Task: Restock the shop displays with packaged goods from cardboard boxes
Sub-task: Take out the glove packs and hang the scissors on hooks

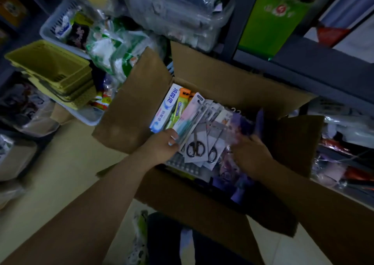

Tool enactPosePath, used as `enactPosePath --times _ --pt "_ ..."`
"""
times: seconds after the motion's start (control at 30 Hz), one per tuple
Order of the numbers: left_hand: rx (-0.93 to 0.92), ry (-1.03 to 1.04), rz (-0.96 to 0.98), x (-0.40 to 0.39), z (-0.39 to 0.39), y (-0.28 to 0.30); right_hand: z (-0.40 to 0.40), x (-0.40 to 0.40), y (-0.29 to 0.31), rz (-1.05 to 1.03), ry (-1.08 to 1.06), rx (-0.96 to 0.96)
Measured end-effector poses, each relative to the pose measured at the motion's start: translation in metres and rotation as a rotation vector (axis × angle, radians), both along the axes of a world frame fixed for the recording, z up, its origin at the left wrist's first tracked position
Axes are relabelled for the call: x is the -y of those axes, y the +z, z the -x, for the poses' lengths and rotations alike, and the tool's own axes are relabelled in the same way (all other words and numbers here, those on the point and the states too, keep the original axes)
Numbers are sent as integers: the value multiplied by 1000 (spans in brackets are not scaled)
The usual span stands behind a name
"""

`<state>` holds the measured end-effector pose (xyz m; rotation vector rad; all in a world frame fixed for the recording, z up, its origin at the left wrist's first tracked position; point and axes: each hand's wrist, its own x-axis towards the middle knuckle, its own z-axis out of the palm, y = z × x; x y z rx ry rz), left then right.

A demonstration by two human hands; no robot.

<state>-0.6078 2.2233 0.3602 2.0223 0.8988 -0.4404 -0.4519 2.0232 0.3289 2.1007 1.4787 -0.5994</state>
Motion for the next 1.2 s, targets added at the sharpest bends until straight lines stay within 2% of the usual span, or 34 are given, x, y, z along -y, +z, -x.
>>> enactPosePath --times 0.13,0.27,0.33,0.5,0.67,0.77,0.9,1.07,1.2 --pt "-153 -72 109 13 -18 -22 -19 18 -10 82 -444 -50" --pt "-209 -82 187 15 -23 -42 -20 18 -14 166 -774 -142" --pt "-209 -76 176 8 -25 -48 -16 10 -17 125 -889 -187" --pt "-138 -107 189 -21 -27 -55 10 -27 -33 -182 -1198 -372" --pt "-68 -102 114 -59 -15 -65 31 -58 -58 -236 -1462 -522" --pt "-71 -128 142 -77 -11 -64 42 -77 -65 -257 -1678 -527" --pt "-70 -126 165 -91 -6 -64 52 -98 -69 -261 -1815 -393" --pt "-66 16 284 -96 1 -64 72 -118 -73 -403 -1959 -502" --pt "-65 -10 340 -98 4 -57 75 -126 -76 -427 -2001 -560"
